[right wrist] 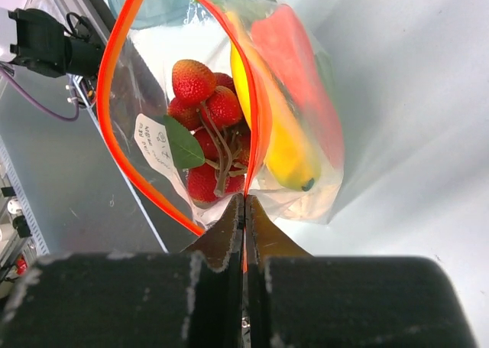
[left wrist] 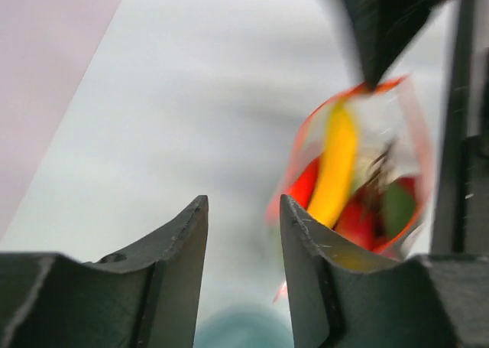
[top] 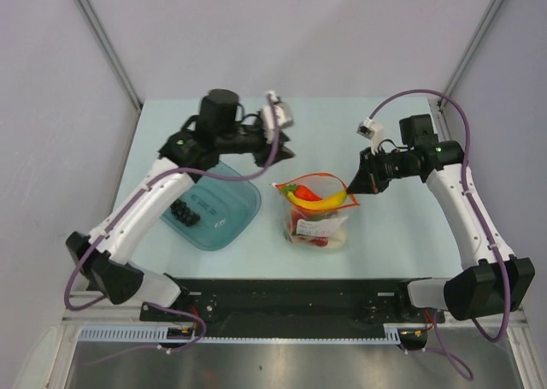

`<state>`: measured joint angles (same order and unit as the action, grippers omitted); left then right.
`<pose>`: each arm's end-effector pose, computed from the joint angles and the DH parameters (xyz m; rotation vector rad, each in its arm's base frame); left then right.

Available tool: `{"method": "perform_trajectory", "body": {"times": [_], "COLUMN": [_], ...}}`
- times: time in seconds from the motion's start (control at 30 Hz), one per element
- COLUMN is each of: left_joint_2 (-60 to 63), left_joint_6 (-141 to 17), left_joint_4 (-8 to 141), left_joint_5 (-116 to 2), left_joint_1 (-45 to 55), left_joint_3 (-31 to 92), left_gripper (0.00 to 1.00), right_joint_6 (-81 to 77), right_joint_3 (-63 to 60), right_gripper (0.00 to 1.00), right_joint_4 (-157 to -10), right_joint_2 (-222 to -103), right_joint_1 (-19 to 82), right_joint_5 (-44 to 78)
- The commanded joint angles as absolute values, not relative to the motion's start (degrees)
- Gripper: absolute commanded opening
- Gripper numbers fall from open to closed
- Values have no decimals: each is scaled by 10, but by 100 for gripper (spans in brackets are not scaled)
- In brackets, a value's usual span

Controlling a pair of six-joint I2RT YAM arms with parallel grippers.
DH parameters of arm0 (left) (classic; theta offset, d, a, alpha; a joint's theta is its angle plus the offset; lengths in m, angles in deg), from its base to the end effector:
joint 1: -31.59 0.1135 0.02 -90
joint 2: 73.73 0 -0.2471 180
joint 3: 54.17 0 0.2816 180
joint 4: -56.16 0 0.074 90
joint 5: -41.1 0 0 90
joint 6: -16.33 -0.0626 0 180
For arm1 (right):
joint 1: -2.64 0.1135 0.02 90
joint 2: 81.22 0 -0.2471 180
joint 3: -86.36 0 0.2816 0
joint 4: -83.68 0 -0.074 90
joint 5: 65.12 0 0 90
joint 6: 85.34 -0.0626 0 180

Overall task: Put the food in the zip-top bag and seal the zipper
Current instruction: Adjust the zipper food storage bag at the center of the board, then pick up the fake fruit from the bin.

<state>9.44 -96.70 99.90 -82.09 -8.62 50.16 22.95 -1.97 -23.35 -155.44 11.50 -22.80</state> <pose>0.2604 -0.2650 0.4120 1.3428 1.4468 -0.7634 0.2754 0.0898 0.3205 -0.8387 2.2319 0.9880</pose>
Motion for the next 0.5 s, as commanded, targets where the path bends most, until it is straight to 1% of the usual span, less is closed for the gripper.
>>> {"method": "perform_trajectory", "body": {"times": [0.0, 0.03, 0.07, 0.1, 0.13, 0.17, 0.2, 0.3, 0.37, 0.47], "left_joint_2": [56, 55, 55, 60, 63, 68, 78, 103, 120, 137], "left_joint_6": [-1040, -1069, -1100, -1169, -1211, -1272, -1297, -1411, -1469, -1550], "left_joint_4": [1124, 1147, 1169, 1219, 1246, 1266, 1297, 1355, 1357, 1364], "left_joint_5": [-803, -808, -806, -805, -801, -792, -781, -735, -684, -643], "left_joint_1": [45, 100, 126, 150, 192, 211, 238, 262, 267, 279], "left_joint_3": [440, 420, 412, 405, 397, 392, 386, 378, 365, 349], "left_gripper": [53, 56, 62, 65, 70, 74, 76, 77, 78, 81], "right_joint_6": [256, 263, 265, 265, 265, 266, 269, 283, 285, 284], "right_joint_3": [-63, -65, -65, -63, -60, -57, -51, -49, -55, -60], "right_gripper": [0, 0, 0, 0, 0, 0, 0, 0, 0, 0], "right_joint_4": [-226, -223, -221, -221, -221, -221, -220, -215, -211, -207], "right_joint_2": [-1563, -1564, -1564, -1564, -1564, -1565, -1564, -1570, -1574, -1579], "right_joint_1": [113, 113, 112, 110, 109, 109, 109, 112, 111, 112], "right_joint_5": [-238, -233, -228, -229, -232, -237, -240, -236, -235, -236]}}
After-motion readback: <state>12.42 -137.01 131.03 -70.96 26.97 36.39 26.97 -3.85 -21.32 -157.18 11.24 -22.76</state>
